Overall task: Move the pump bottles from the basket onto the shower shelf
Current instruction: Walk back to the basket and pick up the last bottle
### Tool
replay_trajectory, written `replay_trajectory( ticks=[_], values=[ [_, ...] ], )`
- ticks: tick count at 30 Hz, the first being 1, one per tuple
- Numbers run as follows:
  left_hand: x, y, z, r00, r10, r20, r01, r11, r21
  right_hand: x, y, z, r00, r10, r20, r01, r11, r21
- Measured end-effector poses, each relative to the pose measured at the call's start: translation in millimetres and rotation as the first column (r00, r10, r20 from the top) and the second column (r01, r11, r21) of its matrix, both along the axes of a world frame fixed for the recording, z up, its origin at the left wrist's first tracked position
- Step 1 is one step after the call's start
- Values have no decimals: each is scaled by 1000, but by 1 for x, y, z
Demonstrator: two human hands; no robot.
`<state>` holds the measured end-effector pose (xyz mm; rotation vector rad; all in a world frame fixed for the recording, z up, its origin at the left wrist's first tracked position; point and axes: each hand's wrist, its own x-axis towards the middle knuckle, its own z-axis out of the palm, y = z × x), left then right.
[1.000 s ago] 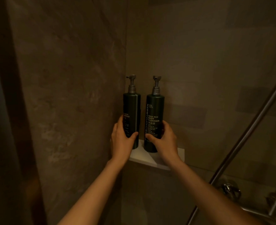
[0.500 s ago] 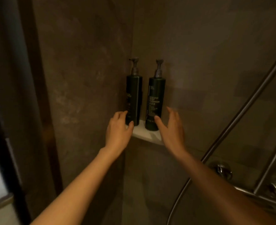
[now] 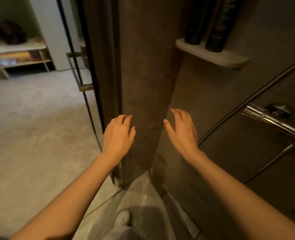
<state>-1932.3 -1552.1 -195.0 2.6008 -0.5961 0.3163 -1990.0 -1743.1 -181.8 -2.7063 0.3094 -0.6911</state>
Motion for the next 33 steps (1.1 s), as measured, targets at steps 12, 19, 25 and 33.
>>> replay_trajectory(
  ticks=[12,19,25,33],
  values=[
    [-9,231,-53,855,502,-130,-468,855,223,68,225,-66,803,543,-245,-552,833,36],
    [61,358,-46,770,631,-98,-597,766,239,174,360,-58,724,636,-267,-647,760,57],
    [109,424,-53,773,625,-106,-591,771,238,229,439,-70,701,630,-334,-650,757,63],
    [184,484,-55,719,679,-148,-638,729,247,313,504,-69,664,671,-330,-675,727,122]
  ],
)
